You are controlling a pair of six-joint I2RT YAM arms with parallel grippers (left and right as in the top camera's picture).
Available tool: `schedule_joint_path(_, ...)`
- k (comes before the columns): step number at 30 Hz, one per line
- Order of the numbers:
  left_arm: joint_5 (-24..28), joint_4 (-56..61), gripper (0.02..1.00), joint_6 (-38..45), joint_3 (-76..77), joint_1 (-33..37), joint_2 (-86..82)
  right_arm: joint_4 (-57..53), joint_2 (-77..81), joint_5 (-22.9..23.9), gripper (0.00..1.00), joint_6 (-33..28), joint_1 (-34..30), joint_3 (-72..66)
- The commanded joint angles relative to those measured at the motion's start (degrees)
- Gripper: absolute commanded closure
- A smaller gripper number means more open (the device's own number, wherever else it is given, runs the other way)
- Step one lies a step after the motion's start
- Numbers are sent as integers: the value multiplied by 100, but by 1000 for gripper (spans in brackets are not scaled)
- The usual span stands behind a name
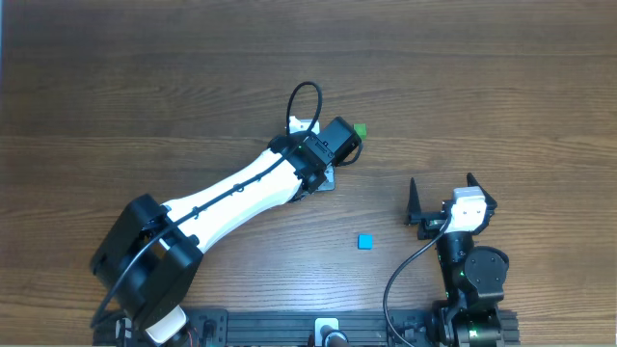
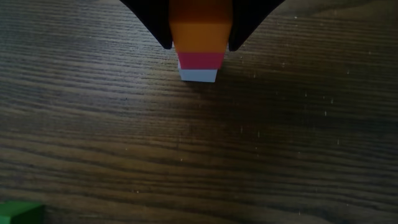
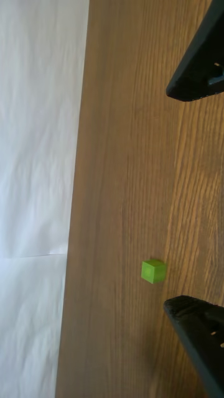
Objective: Stack Cubes
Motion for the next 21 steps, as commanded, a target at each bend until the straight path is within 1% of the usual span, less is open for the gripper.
schedule_joint_path(1,-94,22,827,-83,92,-9,70,17,-46,-48,9,20,-33,-52)
schedule_joint_path(7,-111,20,689,-83,92,-9,70,17,-46,-48,9,20,-33,-52)
schedule_joint_path(9,-111,20,560,-85,92,-9,70,17,-46,-48,9,20,-33,-52)
schedule_joint_path(10,-109,20,511,-85,92,-9,70,17,-46,-48,9,20,-33,-52)
schedule_joint_path(12,-109,22,446,-85,92,-11,70,17,-46,-48,9,20,-33,-52)
schedule_joint_path(14,-109,26,318,-85,92,-9,70,17,-46,-48,9,20,-33,-52)
schedule_joint_path(15,-109,35,275,-85,92,-9,70,17,-46,-48,9,20,-33,-52)
schedule_joint_path(18,-109,35,104,-85,92,-11,70,17,-46,-48,9,20,-33,-52)
schedule_joint_path(20,-114,37,27,-85,92,-11,66,17,-46,-48,7,20,-33,-52)
schedule_joint_path(21,-133,37,20,-85,92,-11,50,17,-46,-48,7,20,-33,-52)
